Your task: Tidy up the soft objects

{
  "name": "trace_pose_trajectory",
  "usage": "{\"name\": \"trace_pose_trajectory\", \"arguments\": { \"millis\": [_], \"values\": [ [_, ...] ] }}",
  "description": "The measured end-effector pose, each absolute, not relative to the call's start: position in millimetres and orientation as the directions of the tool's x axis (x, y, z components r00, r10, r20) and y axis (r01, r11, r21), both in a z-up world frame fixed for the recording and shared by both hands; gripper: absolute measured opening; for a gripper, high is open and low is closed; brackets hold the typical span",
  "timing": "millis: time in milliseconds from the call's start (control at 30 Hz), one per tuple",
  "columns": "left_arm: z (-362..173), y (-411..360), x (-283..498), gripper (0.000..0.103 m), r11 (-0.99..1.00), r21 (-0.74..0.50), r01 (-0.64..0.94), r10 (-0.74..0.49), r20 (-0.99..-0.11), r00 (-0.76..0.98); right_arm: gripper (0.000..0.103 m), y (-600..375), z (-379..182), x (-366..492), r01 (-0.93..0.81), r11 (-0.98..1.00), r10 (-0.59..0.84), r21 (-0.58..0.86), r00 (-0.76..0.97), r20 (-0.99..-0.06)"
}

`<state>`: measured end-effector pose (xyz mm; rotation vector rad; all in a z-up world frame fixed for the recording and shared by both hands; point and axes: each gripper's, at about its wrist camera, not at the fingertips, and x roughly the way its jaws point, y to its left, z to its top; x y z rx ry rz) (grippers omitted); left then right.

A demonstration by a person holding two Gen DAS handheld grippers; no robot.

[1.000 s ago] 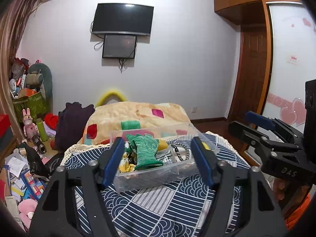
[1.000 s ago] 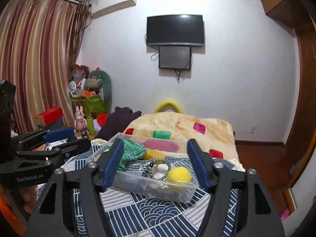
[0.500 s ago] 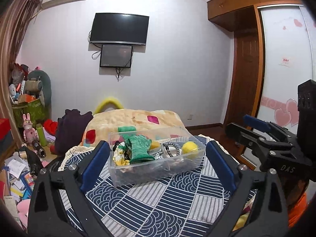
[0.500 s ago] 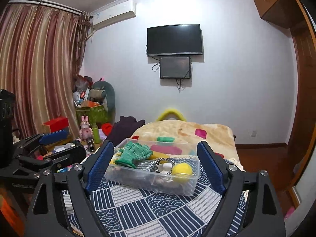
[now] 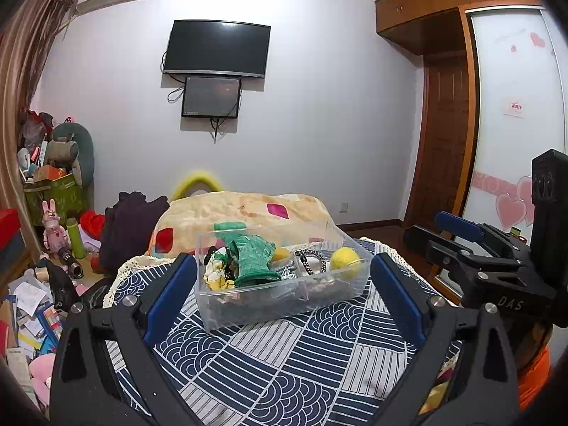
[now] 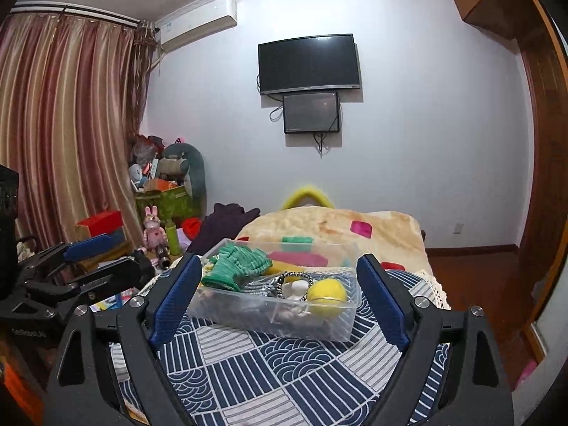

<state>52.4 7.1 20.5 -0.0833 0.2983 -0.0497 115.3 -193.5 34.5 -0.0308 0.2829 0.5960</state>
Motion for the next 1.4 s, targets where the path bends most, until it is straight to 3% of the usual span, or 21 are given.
{"name": "trace_pose_trajectory", "arguments": {
  "millis": [1400],
  "values": [
    [17.9,12.9,54.5,0.102,0.992,-0.122,0.032,-0.068,-0.303,0.951,0.089,-189.5,37.0,105.8,-0.567,0.822,0.557,0.055,0.780,-0.284]
  ]
}}
